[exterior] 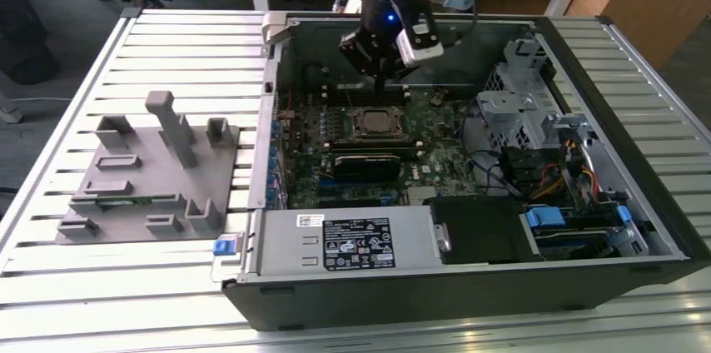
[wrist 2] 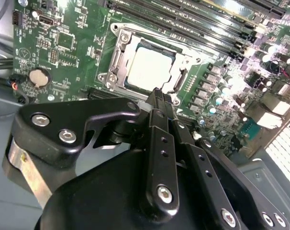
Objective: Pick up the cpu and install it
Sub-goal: 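Install the first cpu locking lever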
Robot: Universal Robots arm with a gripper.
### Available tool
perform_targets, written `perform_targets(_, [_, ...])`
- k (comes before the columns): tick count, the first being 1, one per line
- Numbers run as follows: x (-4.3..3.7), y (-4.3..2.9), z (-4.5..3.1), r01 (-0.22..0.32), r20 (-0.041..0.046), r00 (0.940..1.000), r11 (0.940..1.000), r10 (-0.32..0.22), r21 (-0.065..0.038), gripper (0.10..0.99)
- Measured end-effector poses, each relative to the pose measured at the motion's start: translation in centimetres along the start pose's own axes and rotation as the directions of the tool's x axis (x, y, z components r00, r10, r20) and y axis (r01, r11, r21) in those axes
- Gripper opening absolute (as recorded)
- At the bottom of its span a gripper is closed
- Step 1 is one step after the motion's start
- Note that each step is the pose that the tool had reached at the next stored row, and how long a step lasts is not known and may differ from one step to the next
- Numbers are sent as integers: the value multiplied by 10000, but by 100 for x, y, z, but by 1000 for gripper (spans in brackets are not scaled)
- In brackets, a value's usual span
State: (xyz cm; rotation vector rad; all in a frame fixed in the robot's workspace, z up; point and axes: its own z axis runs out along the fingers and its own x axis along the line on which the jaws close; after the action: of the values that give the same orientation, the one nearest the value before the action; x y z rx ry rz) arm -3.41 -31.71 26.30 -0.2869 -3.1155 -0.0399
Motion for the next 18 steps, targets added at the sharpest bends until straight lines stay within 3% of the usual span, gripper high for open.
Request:
perform_targets(8, [24,-4,-14,252,2,9997,9997,-252,-22,106])
perform_targets(14, [205,-39,-9,284,38,9996,9996,-283,-84,106])
perform_targets(18, [270,-56,-7,363,64,9993,9993,-362,-103,106])
